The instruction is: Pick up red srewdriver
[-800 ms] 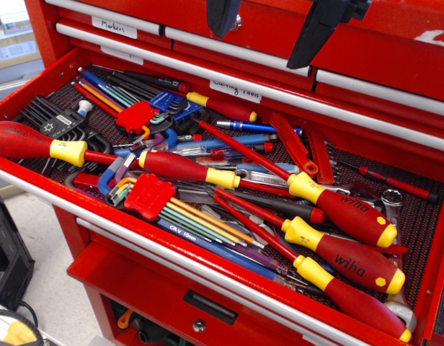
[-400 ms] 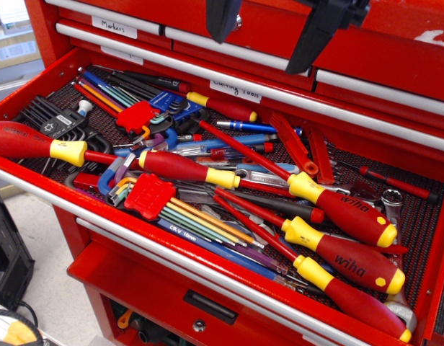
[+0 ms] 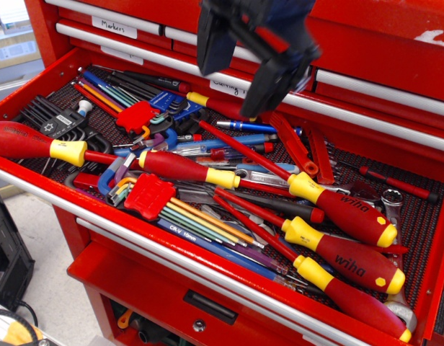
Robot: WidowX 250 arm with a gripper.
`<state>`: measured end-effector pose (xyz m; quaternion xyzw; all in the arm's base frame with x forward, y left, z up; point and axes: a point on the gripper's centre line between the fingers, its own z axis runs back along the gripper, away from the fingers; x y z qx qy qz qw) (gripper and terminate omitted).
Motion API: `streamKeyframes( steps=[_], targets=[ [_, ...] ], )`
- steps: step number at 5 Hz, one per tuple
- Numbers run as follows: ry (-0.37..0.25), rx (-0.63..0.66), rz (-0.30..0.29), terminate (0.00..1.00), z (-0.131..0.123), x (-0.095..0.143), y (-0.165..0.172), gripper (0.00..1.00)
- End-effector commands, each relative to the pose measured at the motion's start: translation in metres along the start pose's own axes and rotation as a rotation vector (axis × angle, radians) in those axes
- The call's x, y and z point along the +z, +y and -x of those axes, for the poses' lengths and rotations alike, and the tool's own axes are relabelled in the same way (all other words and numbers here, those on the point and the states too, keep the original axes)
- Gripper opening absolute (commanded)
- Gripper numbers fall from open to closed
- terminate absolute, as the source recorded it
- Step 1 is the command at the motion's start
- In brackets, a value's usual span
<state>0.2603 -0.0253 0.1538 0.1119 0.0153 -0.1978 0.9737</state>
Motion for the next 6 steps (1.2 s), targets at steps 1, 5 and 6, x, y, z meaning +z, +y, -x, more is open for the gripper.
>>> streamKeyframes(
  steps=[1,5,6],
  targets=[
    [-0.089,-0.133,-0.079,0.0,-0.01,-0.041,0.014,1.0],
    [-0.207,-0.236,0.021,0.0,-0.037,-0.109,0.026,1.0],
    [-0.212,-0.248,-0.01,0.0,-0.036,-0.113,0.029,1.0]
  ],
)
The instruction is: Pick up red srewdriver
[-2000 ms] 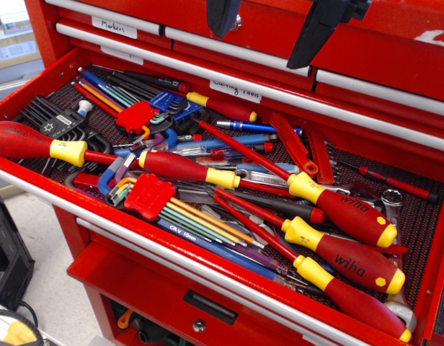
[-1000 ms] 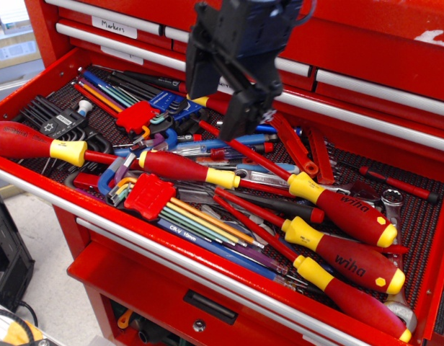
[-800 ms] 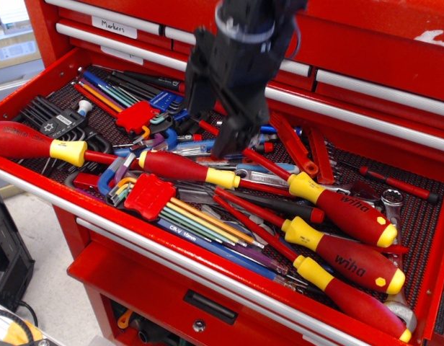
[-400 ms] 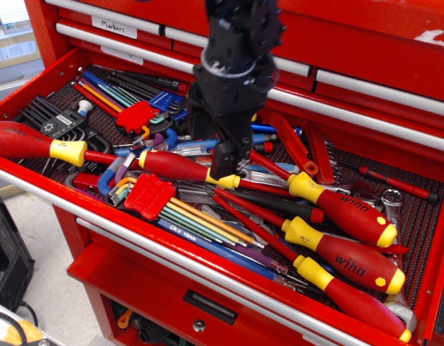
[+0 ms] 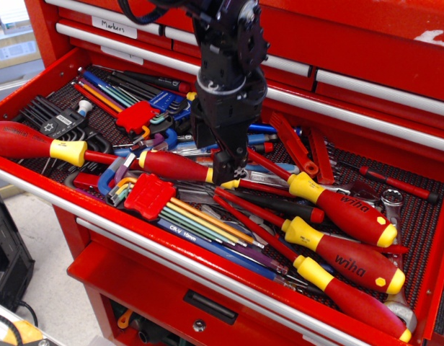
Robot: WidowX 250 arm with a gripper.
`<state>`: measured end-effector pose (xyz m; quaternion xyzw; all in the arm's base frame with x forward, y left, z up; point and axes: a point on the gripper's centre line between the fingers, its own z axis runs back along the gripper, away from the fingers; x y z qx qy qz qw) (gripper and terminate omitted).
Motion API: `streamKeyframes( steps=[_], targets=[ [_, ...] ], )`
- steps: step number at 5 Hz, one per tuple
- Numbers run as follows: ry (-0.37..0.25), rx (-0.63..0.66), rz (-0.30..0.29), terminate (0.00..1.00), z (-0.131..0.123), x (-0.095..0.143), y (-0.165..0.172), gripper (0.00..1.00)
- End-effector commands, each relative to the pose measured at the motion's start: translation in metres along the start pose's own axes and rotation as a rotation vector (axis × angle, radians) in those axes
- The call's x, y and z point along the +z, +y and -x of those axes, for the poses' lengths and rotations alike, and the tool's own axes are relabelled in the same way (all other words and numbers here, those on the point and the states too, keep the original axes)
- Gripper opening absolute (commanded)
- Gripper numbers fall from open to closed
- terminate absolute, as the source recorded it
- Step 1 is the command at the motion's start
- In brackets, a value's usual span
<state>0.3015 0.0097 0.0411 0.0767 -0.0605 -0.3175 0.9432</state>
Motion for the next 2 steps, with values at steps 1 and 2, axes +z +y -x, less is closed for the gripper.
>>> streamKeyframes(
  steps=[1,2],
  targets=[
    [-0.051,-0.022,-0.047,0.0,0.001,-0.011,0.007,1.0],
    [-0.078,-0.017,-0.025,0.0,0.003,-0.023,0.004,1.0]
  ],
)
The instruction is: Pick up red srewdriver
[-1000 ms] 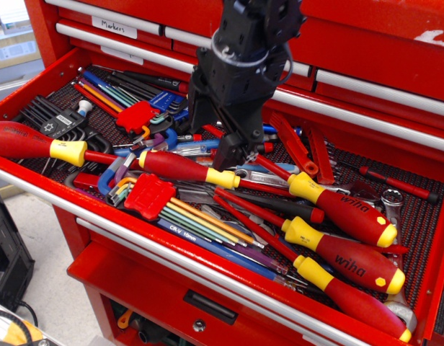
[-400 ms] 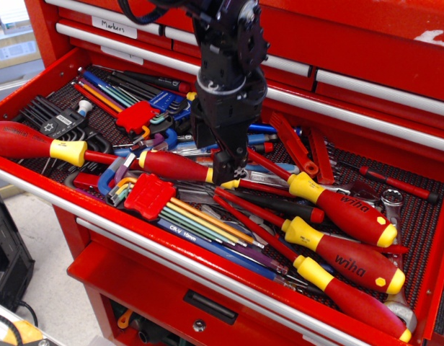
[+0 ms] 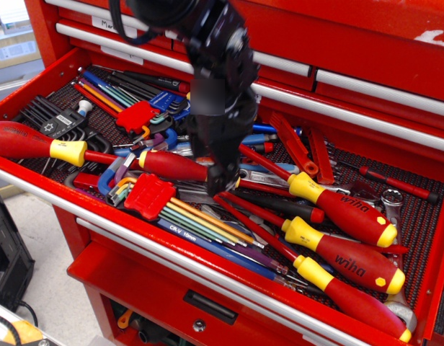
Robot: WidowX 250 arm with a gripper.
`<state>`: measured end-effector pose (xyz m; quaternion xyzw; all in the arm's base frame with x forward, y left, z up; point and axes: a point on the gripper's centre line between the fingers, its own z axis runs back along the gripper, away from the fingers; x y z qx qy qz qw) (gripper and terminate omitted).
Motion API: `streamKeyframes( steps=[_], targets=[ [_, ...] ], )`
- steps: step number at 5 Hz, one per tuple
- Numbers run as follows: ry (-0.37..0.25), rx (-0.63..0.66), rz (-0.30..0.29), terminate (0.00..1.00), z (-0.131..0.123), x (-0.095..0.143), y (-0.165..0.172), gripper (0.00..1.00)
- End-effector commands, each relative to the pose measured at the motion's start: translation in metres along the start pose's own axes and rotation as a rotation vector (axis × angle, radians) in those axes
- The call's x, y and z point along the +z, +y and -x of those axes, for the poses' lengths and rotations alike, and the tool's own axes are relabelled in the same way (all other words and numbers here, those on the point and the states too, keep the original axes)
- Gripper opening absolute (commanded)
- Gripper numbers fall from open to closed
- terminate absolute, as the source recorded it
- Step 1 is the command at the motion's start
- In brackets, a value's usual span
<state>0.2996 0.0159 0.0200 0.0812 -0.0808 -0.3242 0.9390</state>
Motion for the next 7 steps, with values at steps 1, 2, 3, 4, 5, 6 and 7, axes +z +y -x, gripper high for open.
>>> streamKeyframes(
  steps=[1,2,3,4,5,6,7],
  targets=[
    [-0.067,-0.027,0.006,0.0,-0.003,-0.014,0.009,1.0],
    [-0.09,-0.042,0.019,0.0,0.0,-0.026,0.017,1.0],
    [-0.095,-0.018,0.055,0.0,0.002,-0.034,0.017,0.0],
    [-0.097,-0.004,0.093,0.0,-0.001,-0.036,0.02,0.0],
    [-0.057,0.003,0.123,0.0,-0.006,-0.02,0.021,0.0],
    [0.014,0.019,0.141,0.0,-0.007,0.007,0.024,0.0],
    [0.063,0.047,0.179,0.0,-0.008,0.027,0.025,0.0]
  ],
)
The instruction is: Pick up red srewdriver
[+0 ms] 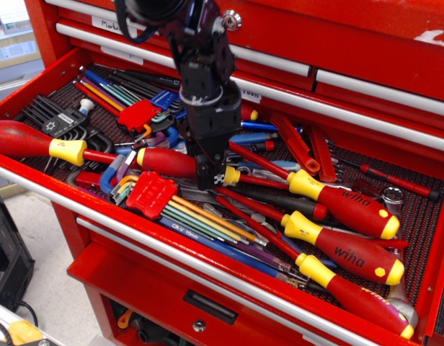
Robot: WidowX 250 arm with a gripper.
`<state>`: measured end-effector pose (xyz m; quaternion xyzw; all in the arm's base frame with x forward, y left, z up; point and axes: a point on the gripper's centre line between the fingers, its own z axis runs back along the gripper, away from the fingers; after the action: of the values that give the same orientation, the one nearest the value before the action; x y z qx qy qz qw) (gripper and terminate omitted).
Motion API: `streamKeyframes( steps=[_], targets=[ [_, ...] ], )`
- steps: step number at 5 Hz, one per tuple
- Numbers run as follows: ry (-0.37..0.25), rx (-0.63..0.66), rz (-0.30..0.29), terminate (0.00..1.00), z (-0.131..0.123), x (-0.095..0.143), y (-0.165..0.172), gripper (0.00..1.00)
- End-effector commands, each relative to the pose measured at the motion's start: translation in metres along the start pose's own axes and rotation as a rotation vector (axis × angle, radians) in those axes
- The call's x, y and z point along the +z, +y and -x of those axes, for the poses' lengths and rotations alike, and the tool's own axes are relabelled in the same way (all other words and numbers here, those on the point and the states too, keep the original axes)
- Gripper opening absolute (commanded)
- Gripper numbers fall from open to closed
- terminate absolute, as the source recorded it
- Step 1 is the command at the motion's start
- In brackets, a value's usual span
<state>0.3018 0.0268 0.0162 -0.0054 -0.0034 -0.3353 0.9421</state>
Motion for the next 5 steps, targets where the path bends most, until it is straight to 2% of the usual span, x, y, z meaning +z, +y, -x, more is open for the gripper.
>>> streamKeyframes(
  steps=[1,4,5],
  targets=[
    [-0.016,0.079,-0.038,0.0,-0.007,0.044,0.006,0.0],
    [0.096,0.175,-0.103,0.0,0.014,0.105,-0.003,0.0],
    [0.085,0.209,-0.15,0.0,0.017,0.117,-0.012,0.0]
  ],
)
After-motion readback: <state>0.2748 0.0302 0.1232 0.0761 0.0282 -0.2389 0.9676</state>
